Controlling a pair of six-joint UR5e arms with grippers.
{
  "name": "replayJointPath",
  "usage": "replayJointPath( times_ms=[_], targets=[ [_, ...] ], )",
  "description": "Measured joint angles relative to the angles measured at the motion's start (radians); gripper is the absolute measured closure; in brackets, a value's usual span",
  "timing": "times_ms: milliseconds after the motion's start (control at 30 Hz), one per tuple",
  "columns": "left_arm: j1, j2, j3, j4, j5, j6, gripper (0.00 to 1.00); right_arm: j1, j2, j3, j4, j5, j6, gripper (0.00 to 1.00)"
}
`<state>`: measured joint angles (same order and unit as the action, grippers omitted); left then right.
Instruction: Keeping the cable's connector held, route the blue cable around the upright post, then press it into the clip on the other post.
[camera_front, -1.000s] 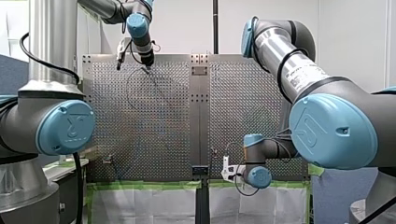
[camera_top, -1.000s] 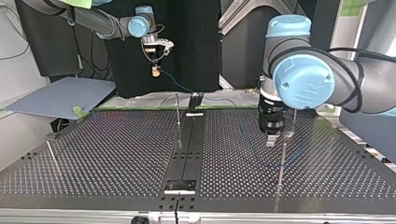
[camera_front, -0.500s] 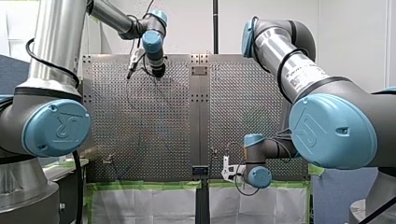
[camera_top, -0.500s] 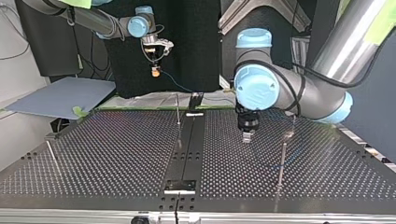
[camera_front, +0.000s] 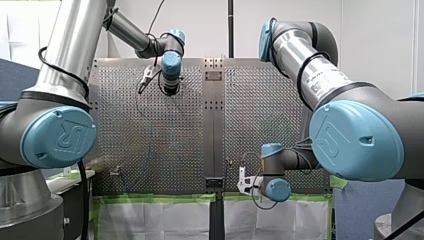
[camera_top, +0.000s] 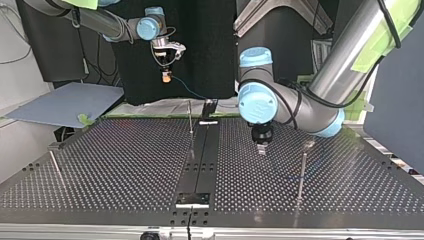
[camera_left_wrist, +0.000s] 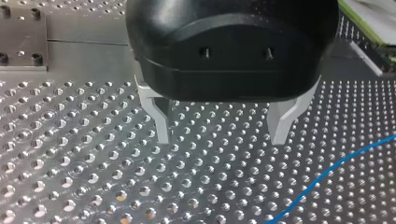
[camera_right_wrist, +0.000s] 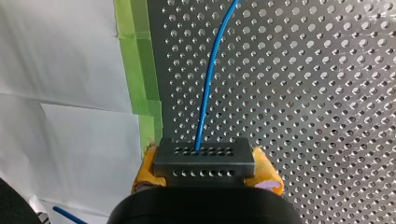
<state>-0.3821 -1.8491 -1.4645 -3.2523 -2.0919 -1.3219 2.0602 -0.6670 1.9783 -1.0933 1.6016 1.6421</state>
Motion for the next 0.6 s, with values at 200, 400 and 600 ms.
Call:
replayJointPath(
  times_ms=[200, 400, 600],
  targets=[
    [-0.001, -0.003, 0.000, 0.053, -0.007, 0.053, 0.00, 0.000, 0.000, 0.000, -0.003, -0.001, 0.001, 1.00],
    [0.000, -0.004, 0.000, 0.102, -0.012, 0.103, 0.00, 0.000, 0.000, 0.000, -0.005, -0.003, 0.001, 1.00],
    [0.000, -0.019, 0.000, 0.157, -0.034, 0.140, 0.00, 0.000, 0.000, 0.000, -0.008, -0.003, 0.003, 1.00]
  ],
)
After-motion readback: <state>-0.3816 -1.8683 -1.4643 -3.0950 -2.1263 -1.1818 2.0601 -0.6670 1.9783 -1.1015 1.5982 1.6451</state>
